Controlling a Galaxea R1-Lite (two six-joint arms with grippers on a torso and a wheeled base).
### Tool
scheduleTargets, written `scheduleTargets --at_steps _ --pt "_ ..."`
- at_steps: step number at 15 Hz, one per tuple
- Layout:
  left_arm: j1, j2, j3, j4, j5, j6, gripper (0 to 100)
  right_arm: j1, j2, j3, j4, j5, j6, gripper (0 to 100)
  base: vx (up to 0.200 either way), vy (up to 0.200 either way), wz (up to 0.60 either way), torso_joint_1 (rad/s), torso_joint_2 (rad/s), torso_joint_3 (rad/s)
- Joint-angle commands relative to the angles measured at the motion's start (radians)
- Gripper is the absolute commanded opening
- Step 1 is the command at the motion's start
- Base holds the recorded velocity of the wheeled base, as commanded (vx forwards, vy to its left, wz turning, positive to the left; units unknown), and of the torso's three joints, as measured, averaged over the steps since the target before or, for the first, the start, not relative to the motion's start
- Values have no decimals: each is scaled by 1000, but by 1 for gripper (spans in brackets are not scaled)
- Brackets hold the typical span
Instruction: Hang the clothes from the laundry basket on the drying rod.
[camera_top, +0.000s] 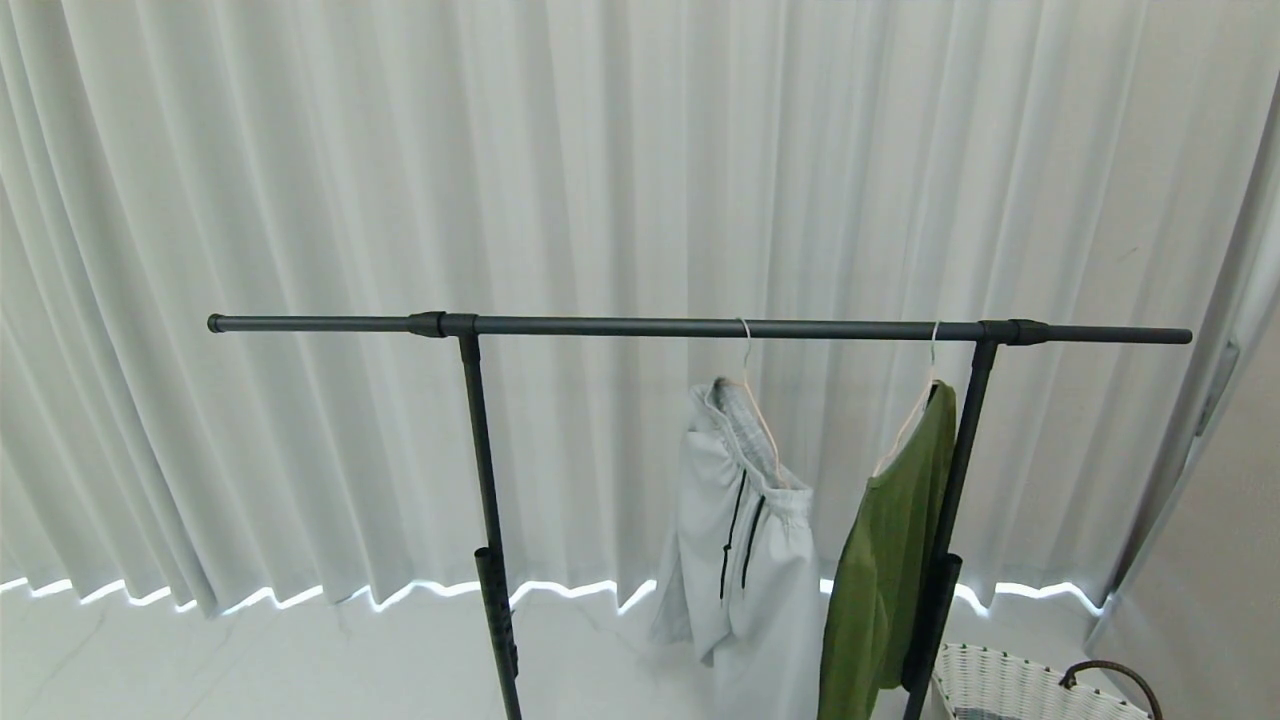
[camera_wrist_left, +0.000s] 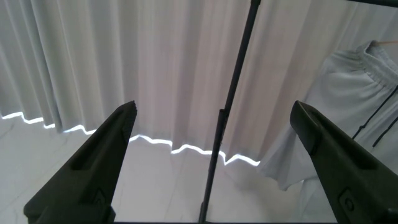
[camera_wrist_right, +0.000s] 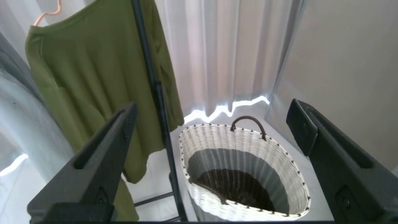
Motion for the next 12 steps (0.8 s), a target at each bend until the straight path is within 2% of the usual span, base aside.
scheduleTargets --at_steps 1,12 --pt "0 0 0 0 0 0 100 0 1 0 1 0 1 100 0 0 0 0 0 0" --pt "0 0 0 0 0 0 100 0 1 0 1 0 -1 100 0 0 0 0 0 0"
